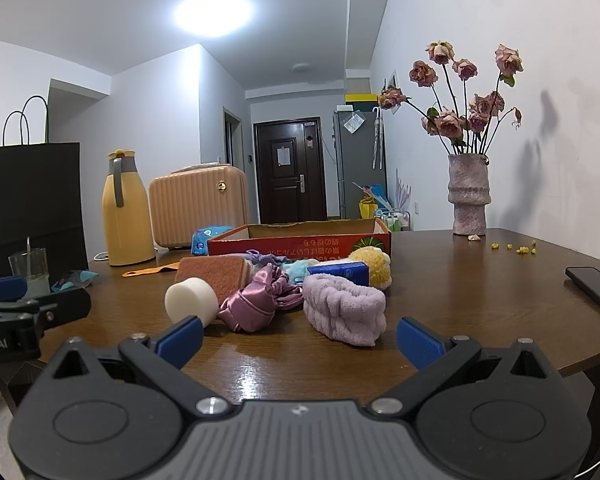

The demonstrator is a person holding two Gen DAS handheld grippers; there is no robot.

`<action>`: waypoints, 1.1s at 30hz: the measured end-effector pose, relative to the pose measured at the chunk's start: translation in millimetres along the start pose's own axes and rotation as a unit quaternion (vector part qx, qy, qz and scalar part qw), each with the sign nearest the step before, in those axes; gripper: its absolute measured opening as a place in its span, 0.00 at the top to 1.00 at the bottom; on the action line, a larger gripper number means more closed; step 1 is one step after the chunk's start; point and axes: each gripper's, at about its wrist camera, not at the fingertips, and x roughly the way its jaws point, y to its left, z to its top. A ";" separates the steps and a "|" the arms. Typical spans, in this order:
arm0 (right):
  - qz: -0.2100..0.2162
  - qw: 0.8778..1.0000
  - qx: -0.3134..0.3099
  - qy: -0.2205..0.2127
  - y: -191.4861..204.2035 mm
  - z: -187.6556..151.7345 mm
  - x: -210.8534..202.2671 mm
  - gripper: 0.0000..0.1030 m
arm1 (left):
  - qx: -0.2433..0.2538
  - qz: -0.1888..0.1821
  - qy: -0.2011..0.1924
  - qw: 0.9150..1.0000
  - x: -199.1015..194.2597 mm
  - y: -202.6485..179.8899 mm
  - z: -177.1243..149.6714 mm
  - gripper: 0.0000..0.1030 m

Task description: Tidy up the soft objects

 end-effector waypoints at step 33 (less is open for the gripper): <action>0.067 0.998 -0.018 0.006 -3.9 53.6 108.9 0.02 | -0.081 -0.047 0.076 0.993 147.5 38.1 43.0 0.00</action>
